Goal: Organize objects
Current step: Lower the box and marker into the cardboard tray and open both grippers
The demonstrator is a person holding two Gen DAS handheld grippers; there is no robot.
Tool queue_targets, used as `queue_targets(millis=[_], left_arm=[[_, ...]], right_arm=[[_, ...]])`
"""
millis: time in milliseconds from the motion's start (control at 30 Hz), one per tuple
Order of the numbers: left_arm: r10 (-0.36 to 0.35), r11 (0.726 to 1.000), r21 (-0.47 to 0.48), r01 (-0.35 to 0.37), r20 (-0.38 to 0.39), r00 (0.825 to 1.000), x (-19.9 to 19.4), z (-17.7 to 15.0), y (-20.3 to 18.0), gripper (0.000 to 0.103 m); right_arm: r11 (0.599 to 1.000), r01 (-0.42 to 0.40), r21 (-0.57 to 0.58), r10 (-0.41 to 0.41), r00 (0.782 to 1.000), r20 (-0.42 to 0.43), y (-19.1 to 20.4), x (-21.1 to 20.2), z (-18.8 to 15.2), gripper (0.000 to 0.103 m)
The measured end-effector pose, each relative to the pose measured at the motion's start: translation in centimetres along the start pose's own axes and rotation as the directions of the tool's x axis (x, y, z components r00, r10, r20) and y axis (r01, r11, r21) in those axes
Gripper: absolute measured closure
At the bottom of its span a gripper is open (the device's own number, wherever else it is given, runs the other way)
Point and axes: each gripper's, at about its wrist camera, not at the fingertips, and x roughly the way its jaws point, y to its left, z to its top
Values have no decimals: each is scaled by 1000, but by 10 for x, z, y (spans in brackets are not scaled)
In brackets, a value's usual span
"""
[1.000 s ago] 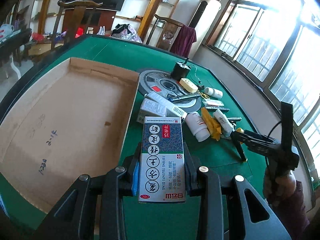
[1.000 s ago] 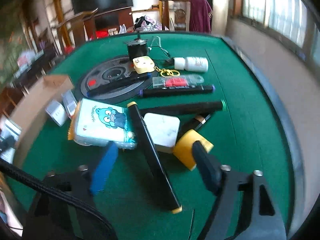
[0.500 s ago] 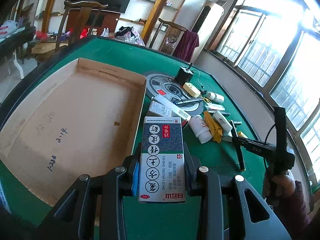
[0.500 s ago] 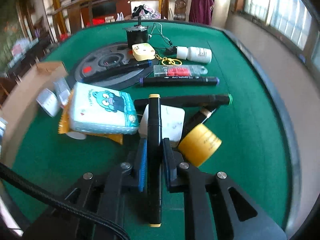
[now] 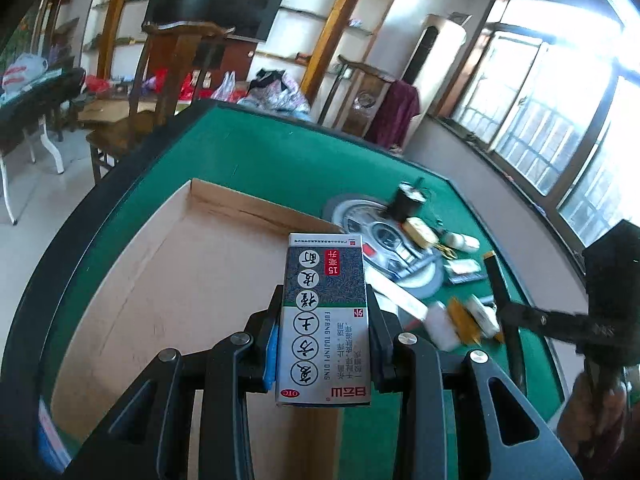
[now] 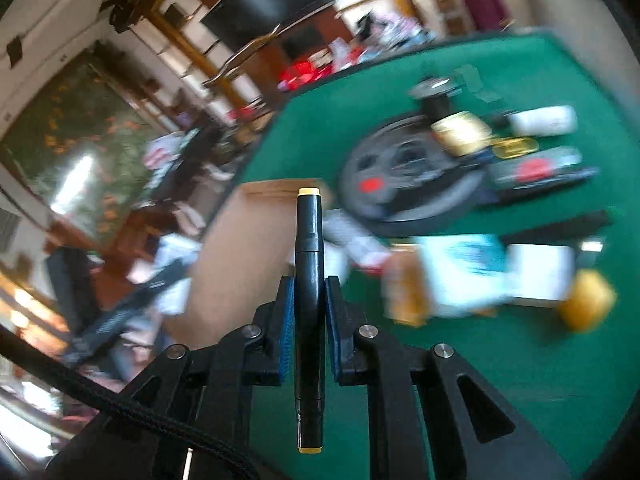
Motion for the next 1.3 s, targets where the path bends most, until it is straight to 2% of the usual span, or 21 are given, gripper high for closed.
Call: queue_targets(millis=[167, 333, 500, 667, 867, 933, 1033, 1067, 1167, 1267, 1300], left_arm=[[24, 996, -79, -29, -71, 997, 46, 17, 27, 74], [7, 989, -144, -25, -124, 992, 81, 14, 42, 74], [-3, 987, -159, -19, -138, 990, 98, 10, 42, 74], [-5, 978, -206, -24, -140, 990, 109, 10, 56, 74], [-54, 963, -267, 28, -92, 994, 112, 12, 71, 72], [-82, 952, -301, 53, -85, 993, 112, 12, 76, 66], [-109, 937, -340, 78, -71, 992, 109, 11, 83, 45], [-115, 933, -349, 84, -67, 991, 107, 11, 84, 43], [-91, 937, -344, 59, -80, 993, 100, 9, 83, 43], [-27, 940, -341, -13, -113, 993, 92, 3, 85, 43], [-29, 938, -347, -8, -101, 994, 88, -1, 86, 43]], right_arm=[[999, -24, 37, 27, 996, -84, 34, 78, 21, 91], [995, 85, 46, -80, 990, -114, 42, 144, 29, 91], [987, 145, 66, -138, 986, -98, 36, 165, 26, 91], [982, 174, 71, -170, 983, -67, 37, 166, 30, 91], [973, 228, 29, -228, 974, -11, 44, 164, 29, 90], [969, 246, 7, -246, 969, -1, 48, 164, 30, 90], [976, 219, 24, -219, 976, 1, 45, 158, 30, 87], [975, 219, 26, -219, 976, 10, 44, 154, 30, 84], [973, 229, 16, -230, 973, 33, 44, 142, 30, 82], [962, 273, -14, -271, 960, 63, 48, 125, 26, 82], [959, 281, -30, -278, 958, 74, 50, 117, 24, 82]])
